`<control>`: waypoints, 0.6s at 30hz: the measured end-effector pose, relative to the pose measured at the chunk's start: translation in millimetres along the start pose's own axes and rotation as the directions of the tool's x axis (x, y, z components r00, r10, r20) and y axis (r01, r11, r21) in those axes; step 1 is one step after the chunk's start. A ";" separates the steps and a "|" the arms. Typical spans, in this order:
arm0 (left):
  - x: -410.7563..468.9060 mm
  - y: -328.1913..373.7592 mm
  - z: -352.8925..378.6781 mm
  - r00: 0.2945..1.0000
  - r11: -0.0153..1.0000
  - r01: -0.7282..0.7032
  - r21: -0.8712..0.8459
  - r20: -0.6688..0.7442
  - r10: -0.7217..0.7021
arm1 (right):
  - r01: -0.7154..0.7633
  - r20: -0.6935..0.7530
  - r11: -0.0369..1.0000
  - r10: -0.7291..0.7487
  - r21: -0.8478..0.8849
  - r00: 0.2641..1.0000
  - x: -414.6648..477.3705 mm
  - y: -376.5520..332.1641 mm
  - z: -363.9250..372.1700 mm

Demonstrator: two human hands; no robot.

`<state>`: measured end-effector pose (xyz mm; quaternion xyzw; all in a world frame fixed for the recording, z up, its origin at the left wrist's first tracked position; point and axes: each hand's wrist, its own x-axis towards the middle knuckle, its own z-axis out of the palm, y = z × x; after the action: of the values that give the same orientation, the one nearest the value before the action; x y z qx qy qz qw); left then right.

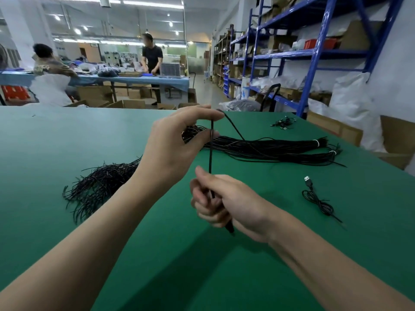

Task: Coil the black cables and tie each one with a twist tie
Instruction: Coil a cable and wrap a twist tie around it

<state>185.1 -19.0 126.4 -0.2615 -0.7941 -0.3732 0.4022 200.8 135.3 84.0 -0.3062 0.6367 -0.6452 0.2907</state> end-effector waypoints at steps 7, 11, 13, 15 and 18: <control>6.7 -7.1 -23.6 0.914 0.805 -0.405 0.433 0.217 0.343 | -0.025 -0.160 0.985 -0.003 -0.170 0.987 -5.6 5.1 3.4; -3.1 -10.0 -23.9 0.915 0.807 -0.393 0.441 0.277 0.294 | -0.098 -0.243 0.988 0.066 -0.120 0.968 -7.8 12.3 -5.8; -7.8 -12.7 -24.0 0.933 0.835 -0.337 0.435 0.275 0.234 | -0.101 -0.196 0.994 0.093 -0.035 0.976 -10.1 14.8 -6.5; -12.1 -16.1 -24.1 0.948 0.857 -0.290 0.427 0.254 0.194 | -0.068 -0.146 0.996 0.076 0.064 0.986 -12.7 14.5 -8.8; -21.9 -21.1 -20.0 0.949 0.875 -0.244 0.418 0.288 0.127 | 0.011 -0.106 0.980 0.010 0.199 0.994 -16.3 7.1 -12.8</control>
<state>190.7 -49.9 107.9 -0.2826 -0.8740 -0.1030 0.3818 201.3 155.9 76.4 -0.2411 0.5834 -0.7211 0.2855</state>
